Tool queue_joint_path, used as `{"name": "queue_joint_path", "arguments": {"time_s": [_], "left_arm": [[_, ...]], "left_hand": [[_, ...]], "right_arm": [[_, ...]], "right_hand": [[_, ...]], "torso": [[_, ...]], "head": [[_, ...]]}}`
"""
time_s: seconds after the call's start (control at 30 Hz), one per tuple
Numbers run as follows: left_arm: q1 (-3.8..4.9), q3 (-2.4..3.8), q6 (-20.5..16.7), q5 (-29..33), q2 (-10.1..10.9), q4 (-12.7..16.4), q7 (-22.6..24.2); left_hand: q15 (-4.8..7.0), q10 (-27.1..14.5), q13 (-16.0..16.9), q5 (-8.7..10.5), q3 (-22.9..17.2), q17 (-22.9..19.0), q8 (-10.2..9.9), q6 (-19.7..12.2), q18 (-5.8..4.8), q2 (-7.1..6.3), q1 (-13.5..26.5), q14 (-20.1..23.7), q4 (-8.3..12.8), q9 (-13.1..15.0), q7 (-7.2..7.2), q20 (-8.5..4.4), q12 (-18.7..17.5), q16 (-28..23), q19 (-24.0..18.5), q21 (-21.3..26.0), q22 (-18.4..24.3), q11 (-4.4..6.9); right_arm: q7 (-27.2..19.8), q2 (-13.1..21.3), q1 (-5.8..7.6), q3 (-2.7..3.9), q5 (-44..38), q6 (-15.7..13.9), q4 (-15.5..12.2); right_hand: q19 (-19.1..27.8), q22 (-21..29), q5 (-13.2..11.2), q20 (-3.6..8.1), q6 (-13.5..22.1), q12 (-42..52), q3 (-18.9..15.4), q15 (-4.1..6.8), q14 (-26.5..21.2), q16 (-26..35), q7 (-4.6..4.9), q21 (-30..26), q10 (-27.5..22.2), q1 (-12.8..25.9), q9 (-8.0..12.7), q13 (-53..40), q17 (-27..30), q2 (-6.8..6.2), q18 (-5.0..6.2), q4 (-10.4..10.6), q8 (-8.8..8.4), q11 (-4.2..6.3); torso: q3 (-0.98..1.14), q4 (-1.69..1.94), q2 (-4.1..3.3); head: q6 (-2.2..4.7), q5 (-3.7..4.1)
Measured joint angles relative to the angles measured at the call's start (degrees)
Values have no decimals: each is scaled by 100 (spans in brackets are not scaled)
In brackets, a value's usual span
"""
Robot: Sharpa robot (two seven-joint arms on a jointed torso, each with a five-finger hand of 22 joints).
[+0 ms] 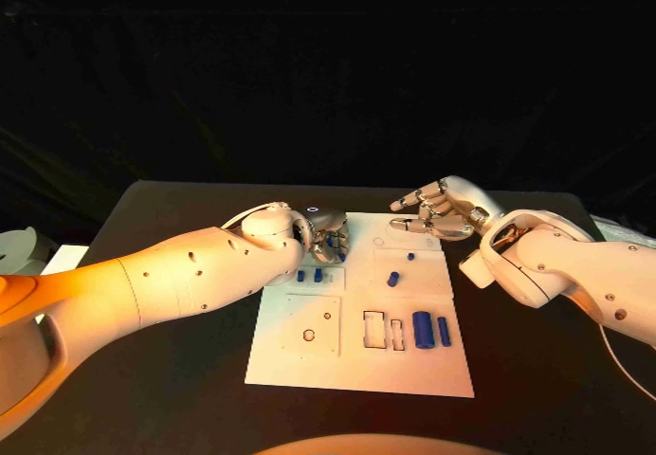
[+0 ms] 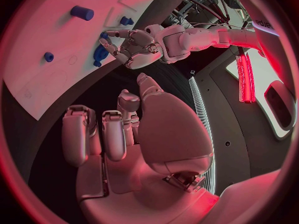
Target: Assemble the parts on the task board
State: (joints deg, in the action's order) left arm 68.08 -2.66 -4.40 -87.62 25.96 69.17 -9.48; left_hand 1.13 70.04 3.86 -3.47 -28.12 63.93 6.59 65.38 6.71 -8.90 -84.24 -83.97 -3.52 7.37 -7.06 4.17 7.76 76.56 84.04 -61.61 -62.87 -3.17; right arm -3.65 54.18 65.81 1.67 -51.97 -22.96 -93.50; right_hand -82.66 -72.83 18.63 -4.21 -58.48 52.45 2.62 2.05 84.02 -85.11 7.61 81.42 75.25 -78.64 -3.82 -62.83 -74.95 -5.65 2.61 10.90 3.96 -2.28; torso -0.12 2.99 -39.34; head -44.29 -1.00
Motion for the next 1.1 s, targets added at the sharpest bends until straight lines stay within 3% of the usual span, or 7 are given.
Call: {"name": "queue_joint_path", "arguments": {"time_s": [0.27, 0.63, 0.87, 1.1], "left_arm": [[-47, 34, -148, 70, 150, 150, 6], [-39, 255, -490, 436, 656, 683, -26], [-36, 282, -554, 657, 980, 892, -103], [-37, 283, -531, 788, 1118, 957, -175]], "left_hand": [[0, 40, 3, 3, -32, -14, -1, 25, 1, -23, 37, 0, 33, -15, -9, 0, -28, 0, 0, 0, 21, 0], [0, 60, 2, -24, -65, -14, -21, 66, 1, -23, 83, 0, 35, -24, -9, 0, -65, 0, 0, -2, -24, -20], [0, 80, 2, -24, -82, -23, -22, 66, 0, -46, 105, 0, 52, -23, -9, 0, -83, 27, 0, -29, -47, 0], [0, 102, 2, -24, -82, -23, -22, 66, 1, -70, 128, 0, 52, -23, -9, 0, -94, 27, 0, -29, -54, -20]], "right_arm": [[-1, -6, 0, -1, 0, 4, 7], [-1, -10, 0, -1, 2, 10, 32], [-1, -7, -3, -1, 3, 13, 45], [-1, -6, -11, -1, 3, 16, 49]], "right_hand": [[0, 0, 0, 0, 0, 0, 0, 0, 0, 0, 0, 0, 0, 0, 0, 0, 1, 0, 0, 0, 0, 0], [0, 0, 0, 0, 0, 0, 0, 0, 0, 0, 0, 0, 0, 0, 0, 0, 1, 0, 0, 0, 0, 0], [0, 0, 0, 0, 0, 0, 0, 0, 0, 0, 0, 0, 0, 0, 0, 0, 2, 0, 0, 0, 0, 0], [0, 0, 0, 0, 0, 0, 0, 0, 0, 0, 0, 0, 0, 0, 0, -1, 2, 0, 0, 0, 0, -1]], "torso": [[-1, -2, 3], [3, 11, 10], [2, 20, 10], [-4, 16, 7]], "head": [[20, -3], [59, 1], [65, -4], [52, -27]]}}
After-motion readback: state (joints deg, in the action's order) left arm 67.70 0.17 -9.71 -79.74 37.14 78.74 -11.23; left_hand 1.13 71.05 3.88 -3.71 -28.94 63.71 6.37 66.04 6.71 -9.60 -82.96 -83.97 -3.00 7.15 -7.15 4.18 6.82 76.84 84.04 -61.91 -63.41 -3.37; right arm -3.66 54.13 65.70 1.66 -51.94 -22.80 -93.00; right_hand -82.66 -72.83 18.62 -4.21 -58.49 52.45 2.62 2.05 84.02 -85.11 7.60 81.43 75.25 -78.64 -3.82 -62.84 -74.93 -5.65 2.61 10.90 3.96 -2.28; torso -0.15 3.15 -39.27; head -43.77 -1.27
